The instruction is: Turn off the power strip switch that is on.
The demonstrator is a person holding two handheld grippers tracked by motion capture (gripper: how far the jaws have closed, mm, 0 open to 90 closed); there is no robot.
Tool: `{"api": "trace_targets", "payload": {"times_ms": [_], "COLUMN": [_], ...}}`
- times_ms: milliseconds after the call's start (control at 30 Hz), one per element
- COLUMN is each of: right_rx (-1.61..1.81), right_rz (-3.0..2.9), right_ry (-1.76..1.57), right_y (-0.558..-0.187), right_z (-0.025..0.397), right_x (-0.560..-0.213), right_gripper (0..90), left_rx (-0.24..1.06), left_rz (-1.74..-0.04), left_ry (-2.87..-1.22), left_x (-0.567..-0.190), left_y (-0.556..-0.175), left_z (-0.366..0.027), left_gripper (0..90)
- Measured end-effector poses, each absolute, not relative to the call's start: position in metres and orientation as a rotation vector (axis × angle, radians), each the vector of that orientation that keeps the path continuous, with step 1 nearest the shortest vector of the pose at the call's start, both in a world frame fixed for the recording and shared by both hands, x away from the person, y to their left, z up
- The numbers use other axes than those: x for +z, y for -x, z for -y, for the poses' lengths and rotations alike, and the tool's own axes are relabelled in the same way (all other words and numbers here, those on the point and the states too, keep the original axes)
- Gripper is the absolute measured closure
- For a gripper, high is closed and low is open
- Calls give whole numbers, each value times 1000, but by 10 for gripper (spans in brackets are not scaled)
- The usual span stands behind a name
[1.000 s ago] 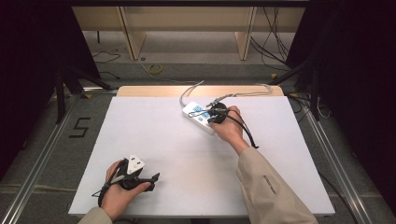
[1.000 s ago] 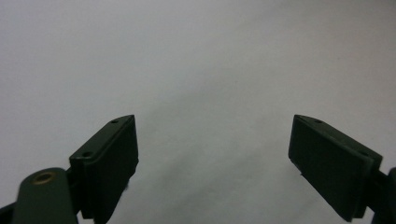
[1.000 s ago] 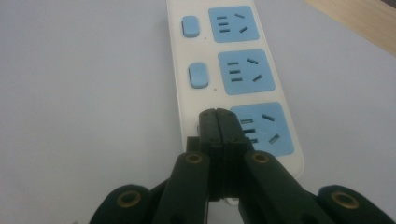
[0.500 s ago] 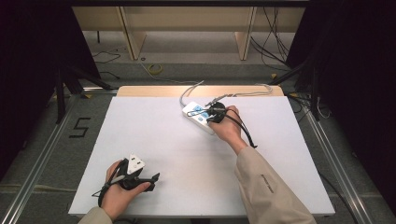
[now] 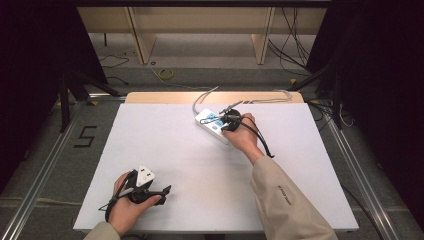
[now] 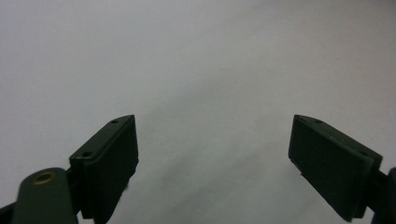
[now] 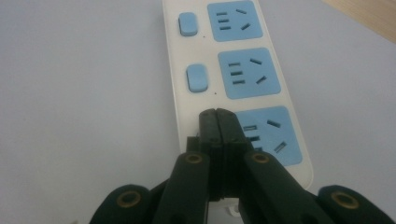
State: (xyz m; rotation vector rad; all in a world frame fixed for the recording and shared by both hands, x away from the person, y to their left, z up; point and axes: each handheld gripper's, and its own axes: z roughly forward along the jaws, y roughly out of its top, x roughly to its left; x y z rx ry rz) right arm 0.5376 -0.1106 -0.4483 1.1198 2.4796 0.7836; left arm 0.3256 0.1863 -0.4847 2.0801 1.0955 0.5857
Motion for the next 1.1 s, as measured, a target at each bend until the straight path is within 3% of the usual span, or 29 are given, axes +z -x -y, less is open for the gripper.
{"api": "trace_targets", "payload": {"times_ms": [1100], "right_rx": [744], "right_rz": [-2478], "right_ry": [-1118], "right_y": [-535], "right_z": [104], "right_x": [-448], "right_gripper": [900], "left_rx": [581], "left_rz": [-1089], "left_ry": [-2089], "left_x": [-485], "left_y": [-326], "left_z": [-184], "left_gripper": [156]}}
